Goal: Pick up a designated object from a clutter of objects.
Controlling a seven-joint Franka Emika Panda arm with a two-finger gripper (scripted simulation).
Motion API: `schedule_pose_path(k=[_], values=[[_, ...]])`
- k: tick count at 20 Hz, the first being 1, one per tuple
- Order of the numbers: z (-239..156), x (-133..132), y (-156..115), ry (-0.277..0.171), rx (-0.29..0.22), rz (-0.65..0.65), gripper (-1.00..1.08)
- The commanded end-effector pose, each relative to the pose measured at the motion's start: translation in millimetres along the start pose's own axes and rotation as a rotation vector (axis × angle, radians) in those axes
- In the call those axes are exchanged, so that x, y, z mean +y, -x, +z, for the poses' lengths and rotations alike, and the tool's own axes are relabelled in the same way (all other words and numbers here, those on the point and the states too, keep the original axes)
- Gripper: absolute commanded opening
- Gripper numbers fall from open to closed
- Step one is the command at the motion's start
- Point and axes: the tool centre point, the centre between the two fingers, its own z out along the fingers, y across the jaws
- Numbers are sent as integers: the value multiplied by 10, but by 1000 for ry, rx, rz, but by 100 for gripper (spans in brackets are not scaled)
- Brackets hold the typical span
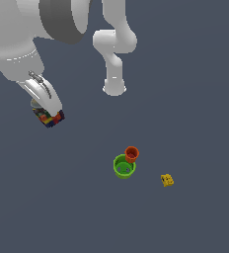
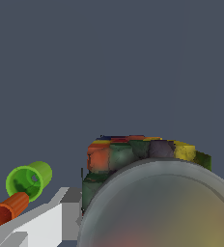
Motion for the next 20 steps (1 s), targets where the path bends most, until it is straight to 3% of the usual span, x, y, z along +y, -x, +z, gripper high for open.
schedule_pose_path(k=[1,10,20], values=[[-271,18,-52,-1,2,0,-100],[-936,52,-203,-2,2,-2,-100],[-1229,61,-285,-2,2,-3,-100]])
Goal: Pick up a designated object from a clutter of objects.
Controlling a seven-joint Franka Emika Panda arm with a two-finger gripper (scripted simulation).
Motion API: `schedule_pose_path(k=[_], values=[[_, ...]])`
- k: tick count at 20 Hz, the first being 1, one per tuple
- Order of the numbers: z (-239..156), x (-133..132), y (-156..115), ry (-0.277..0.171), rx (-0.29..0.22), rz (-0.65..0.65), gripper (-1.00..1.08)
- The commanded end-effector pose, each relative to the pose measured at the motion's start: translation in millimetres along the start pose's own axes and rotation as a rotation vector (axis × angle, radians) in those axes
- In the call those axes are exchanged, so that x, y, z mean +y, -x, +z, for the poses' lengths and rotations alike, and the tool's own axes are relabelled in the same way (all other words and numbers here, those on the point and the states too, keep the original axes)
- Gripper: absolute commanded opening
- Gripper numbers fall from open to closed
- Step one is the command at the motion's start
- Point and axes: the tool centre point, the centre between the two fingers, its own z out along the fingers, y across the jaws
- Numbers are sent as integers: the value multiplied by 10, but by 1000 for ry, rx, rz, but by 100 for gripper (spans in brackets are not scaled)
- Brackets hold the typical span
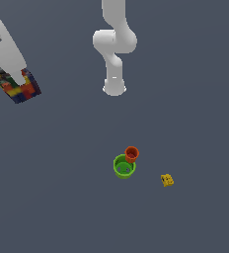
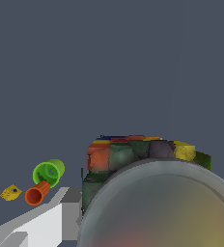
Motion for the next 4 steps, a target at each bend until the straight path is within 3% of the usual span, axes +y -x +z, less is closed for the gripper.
schedule_pose_path(k=[1,4], values=[[-55,0,-13,-1,3,0,-100],[-66,0,-18,-1,3,0,-100]])
